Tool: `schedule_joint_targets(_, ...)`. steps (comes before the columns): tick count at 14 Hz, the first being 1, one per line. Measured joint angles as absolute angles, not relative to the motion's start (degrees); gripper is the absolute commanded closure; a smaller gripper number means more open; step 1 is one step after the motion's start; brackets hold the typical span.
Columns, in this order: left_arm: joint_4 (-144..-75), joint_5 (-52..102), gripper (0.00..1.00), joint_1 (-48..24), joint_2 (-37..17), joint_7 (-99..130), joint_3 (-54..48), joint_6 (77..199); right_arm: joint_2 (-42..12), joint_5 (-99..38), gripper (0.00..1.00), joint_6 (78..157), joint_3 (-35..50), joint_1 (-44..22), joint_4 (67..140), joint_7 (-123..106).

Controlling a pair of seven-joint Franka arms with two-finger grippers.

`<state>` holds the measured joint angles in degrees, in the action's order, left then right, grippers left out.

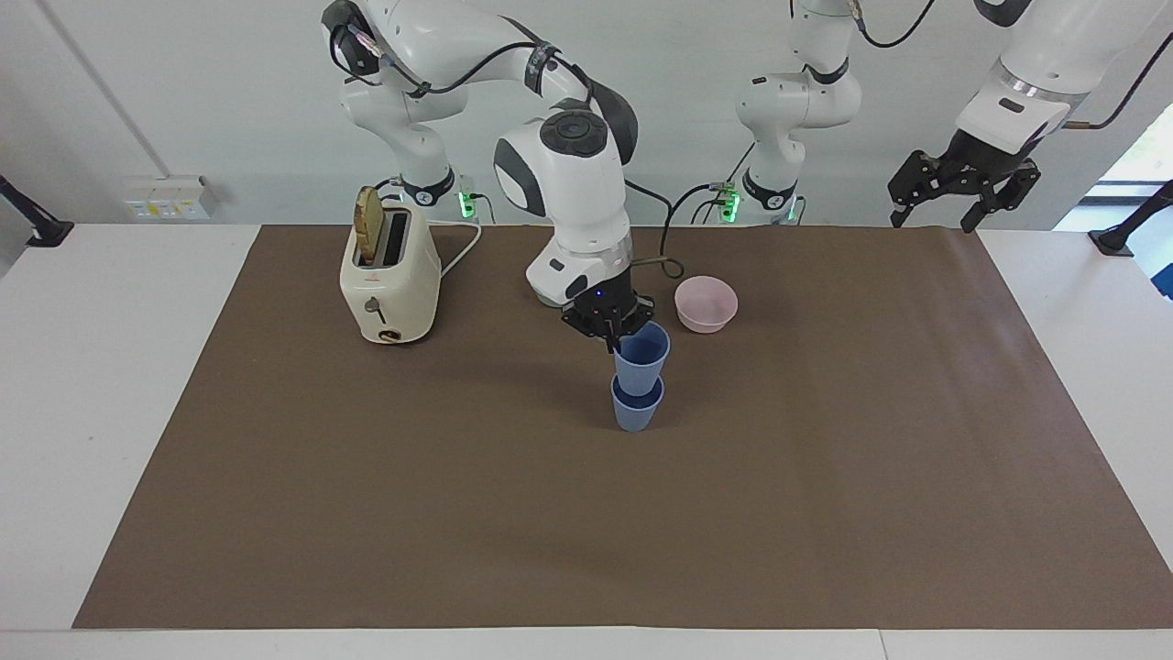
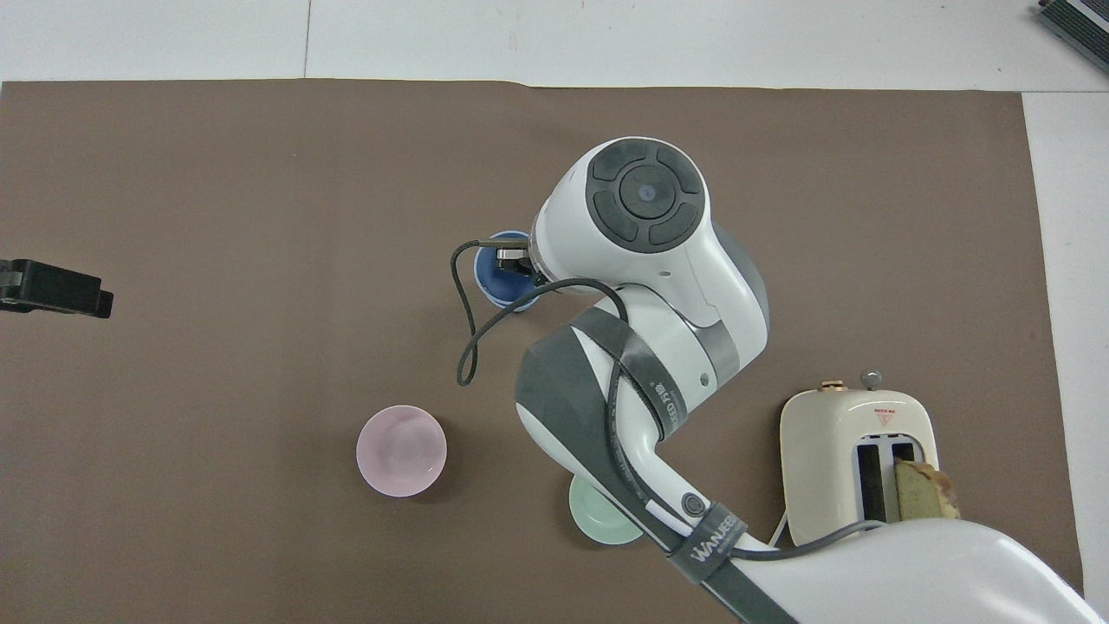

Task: Stack blue cups with both arms
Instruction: 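Lower the held cup into the center cup and open the right gripper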

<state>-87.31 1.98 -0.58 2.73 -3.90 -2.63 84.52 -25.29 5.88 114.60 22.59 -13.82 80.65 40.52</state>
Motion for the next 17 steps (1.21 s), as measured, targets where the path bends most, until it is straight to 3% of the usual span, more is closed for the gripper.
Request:
schedule_joint_targets(15,-87.3,2.0,0.0,-0.6,2.7,-3.9,-2.6,84.5,-27.9,5.9,1.0,118.9,22.3,-13.6,83.3,40.3)
schedule_joint_targets(17,-87.3,2.0,0.0,-0.6,2.7,-3.9,-2.6,84.5,-27.9,5.9,0.93,119.6,22.3,-13.6,83.9,40.3)
